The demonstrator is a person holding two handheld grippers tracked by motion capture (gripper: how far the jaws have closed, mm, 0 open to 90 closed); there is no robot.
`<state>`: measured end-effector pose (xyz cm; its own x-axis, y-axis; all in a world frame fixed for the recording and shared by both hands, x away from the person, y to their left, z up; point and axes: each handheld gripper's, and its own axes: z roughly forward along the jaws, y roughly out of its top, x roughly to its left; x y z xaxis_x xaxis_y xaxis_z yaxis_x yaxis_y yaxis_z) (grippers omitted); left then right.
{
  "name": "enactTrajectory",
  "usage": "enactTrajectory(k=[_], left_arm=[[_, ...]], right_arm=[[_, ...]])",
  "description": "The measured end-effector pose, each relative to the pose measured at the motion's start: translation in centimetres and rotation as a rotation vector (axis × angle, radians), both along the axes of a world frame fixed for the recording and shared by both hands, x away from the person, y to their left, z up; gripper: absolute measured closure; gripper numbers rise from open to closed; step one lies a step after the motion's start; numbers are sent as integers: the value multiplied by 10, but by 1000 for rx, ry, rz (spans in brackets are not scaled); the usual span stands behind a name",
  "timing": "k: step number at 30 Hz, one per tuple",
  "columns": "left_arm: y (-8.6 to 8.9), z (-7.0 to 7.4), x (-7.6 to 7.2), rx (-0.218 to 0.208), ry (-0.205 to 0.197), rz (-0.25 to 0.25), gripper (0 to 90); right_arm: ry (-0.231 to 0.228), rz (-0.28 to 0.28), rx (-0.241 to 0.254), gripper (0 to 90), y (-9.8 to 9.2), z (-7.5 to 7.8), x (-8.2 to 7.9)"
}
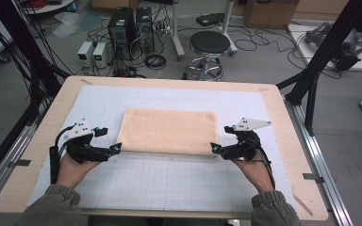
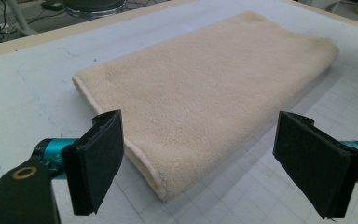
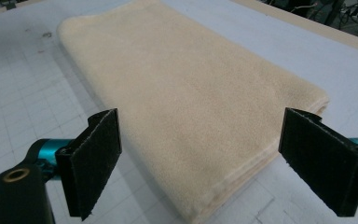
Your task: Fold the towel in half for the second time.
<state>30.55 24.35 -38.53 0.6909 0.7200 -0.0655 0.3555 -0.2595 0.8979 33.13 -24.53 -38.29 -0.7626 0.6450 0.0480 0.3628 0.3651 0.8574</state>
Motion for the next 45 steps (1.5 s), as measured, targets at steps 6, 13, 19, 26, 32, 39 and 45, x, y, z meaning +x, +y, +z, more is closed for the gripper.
enactTrajectory(k=[6,13,19,26,32,39,45], left_arm=[[5,-1,-6,-1,1,3,162],[9,-4,-13,2,3,8,156],[11,-5,-17,3,0,13,139],[13,-5,-24,6,-4,16,138],[16,-8,-30,12,1,19,138],[19,-12,-39,17,6,21,138],[23,-14,-45,20,9,19,137]], right_arm=[[-8,0,-5,123,-3,-1,-7],[-13,-4,-6,122,-10,-4,-18],[-8,-10,-6,122,-16,-9,-27],[-5,-13,-5,122,-21,-15,-35],[1,-22,-3,121,-27,-19,-42],[-5,-32,2,121,-35,-22,-51],[-3,-42,8,121,-39,-24,-57]])
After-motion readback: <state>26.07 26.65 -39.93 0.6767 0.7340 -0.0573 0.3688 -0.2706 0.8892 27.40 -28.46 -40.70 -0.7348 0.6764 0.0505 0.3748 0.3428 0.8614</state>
